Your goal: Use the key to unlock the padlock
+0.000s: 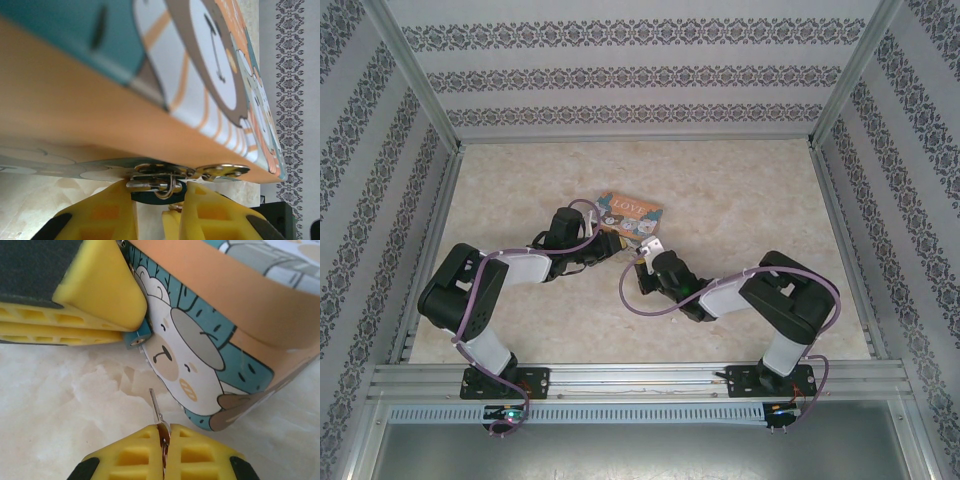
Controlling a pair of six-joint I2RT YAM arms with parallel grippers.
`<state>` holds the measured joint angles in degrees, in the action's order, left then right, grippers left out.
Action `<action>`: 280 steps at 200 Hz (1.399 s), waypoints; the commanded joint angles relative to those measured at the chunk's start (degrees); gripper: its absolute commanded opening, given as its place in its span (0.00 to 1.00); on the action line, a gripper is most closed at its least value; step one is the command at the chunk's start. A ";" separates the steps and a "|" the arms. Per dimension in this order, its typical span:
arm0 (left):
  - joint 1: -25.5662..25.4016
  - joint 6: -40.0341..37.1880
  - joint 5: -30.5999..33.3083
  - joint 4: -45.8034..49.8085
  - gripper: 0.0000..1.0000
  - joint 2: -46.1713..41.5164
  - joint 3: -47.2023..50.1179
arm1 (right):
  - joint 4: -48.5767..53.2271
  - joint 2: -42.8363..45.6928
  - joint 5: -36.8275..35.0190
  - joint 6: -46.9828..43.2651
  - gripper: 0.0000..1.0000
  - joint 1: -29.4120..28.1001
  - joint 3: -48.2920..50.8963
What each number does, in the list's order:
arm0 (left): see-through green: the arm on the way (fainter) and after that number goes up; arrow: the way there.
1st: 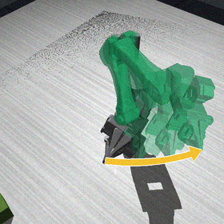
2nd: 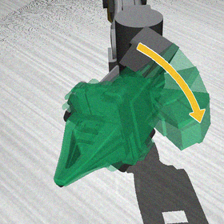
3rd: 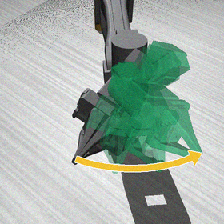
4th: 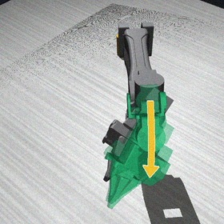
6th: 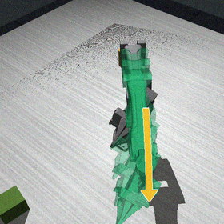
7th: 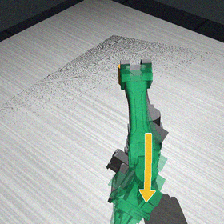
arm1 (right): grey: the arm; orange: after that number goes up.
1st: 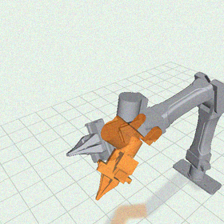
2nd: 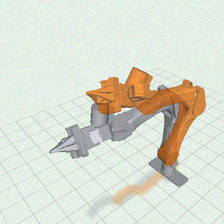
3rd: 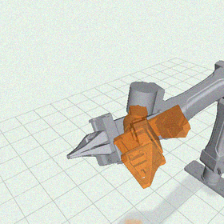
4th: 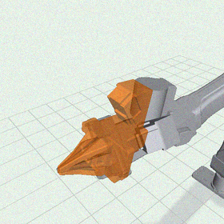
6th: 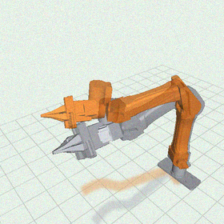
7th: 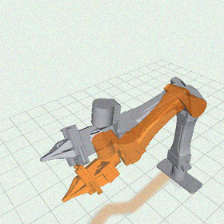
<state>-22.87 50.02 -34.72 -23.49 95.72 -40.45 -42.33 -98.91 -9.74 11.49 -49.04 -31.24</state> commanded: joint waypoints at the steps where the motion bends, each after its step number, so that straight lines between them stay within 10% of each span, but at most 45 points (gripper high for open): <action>1: -0.77 0.53 -1.22 0.09 0.20 -1.94 -2.00 | -2.89 -1.05 -1.65 -1.71 0.00 -0.88 -1.79; 280: -0.77 -0.46 -2.02 1.51 0.20 -0.98 -3.22 | -7.86 -2.88 -2.66 -3.38 0.00 -0.97 -1.55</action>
<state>-22.87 50.00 -35.18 -22.15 95.72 -41.65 -48.29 -102.91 -11.35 8.58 -49.41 -33.71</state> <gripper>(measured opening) 0.202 0.042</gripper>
